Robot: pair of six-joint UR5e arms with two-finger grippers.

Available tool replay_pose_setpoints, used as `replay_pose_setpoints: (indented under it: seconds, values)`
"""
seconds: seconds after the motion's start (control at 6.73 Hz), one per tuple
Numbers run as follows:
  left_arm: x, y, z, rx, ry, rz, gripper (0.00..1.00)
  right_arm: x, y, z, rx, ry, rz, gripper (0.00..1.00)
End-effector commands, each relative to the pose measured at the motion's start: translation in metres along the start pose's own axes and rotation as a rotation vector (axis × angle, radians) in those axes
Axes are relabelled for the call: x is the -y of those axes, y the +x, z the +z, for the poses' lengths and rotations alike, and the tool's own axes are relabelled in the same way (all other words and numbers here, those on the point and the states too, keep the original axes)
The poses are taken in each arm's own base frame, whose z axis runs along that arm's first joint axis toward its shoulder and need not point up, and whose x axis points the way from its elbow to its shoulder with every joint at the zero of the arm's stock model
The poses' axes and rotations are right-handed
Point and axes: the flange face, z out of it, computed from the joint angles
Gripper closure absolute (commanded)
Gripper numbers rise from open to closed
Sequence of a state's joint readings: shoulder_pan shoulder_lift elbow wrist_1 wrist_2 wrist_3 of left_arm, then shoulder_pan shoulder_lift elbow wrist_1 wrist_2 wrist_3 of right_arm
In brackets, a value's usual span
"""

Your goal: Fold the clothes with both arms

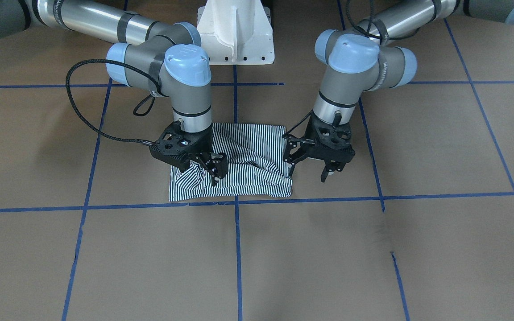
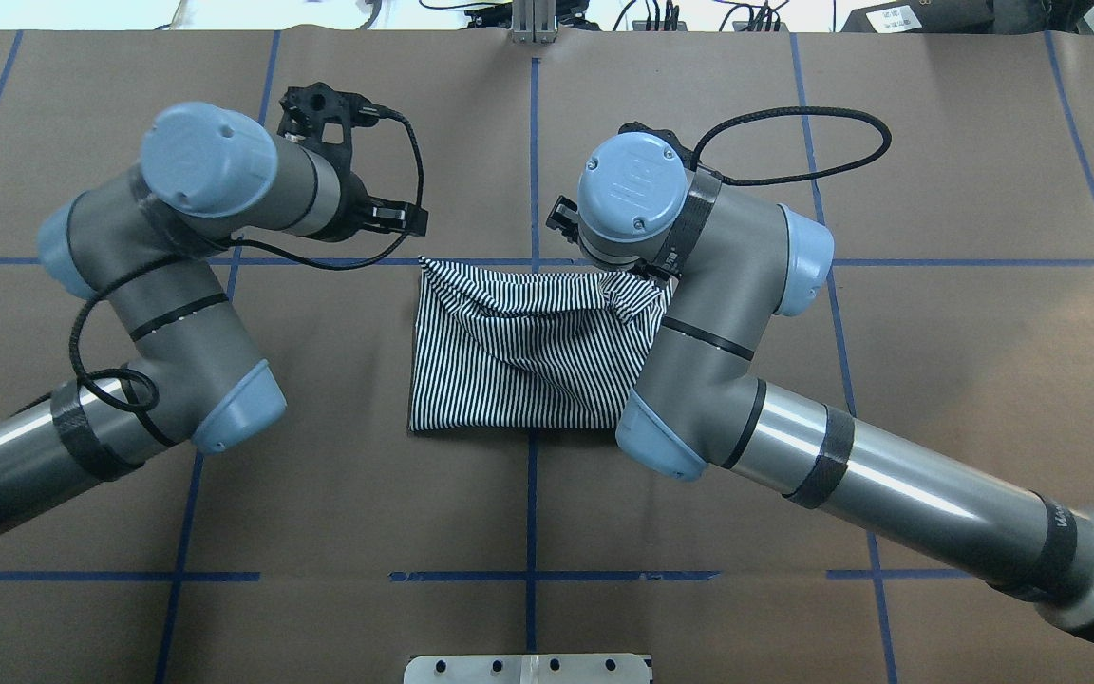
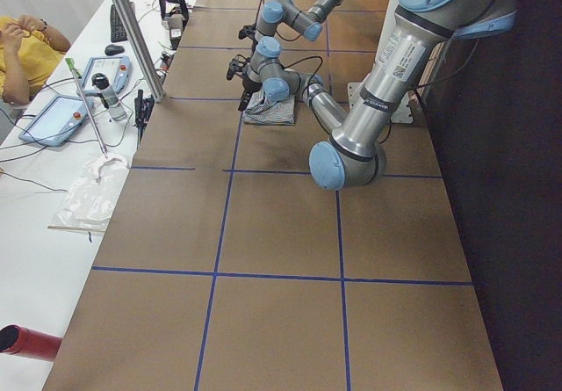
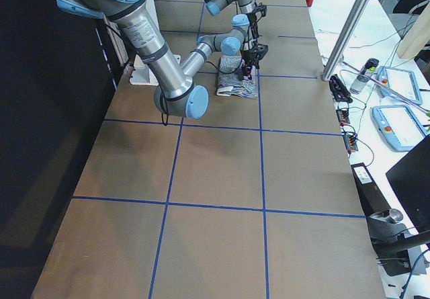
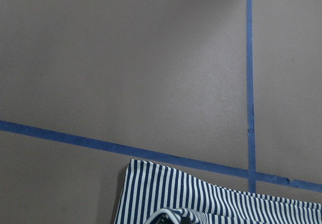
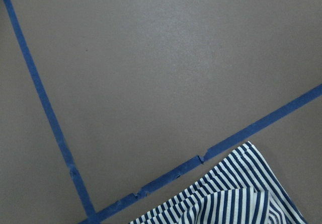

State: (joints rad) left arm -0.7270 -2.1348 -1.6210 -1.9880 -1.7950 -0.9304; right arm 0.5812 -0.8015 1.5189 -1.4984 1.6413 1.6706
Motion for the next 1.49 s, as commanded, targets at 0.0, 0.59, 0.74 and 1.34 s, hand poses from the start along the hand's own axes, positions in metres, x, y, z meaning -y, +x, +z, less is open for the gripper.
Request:
replay_pose_setpoints:
  seconds: [0.0, 0.59, 0.74, 1.34]
  values:
    - [0.006, -0.033, -0.004, -0.026, 0.002, 0.049, 0.00, -0.076, -0.012, -0.003, 0.033, 0.033, -0.124, 0.00]
    - [0.010, -0.036, -0.008, -0.025, 0.011, 0.038, 0.00, -0.152, -0.031, 0.014, -0.031, 0.098, -0.412, 0.00]
    - [0.011, -0.039, -0.009, -0.022, 0.014, 0.035, 0.00, -0.154, -0.045, 0.023, -0.054, 0.103, -0.450, 0.00]
    - [0.010, -0.042, -0.010, -0.021, 0.014, 0.001, 0.00, -0.087, -0.044, 0.053, -0.134, 0.165, -0.498, 0.00]
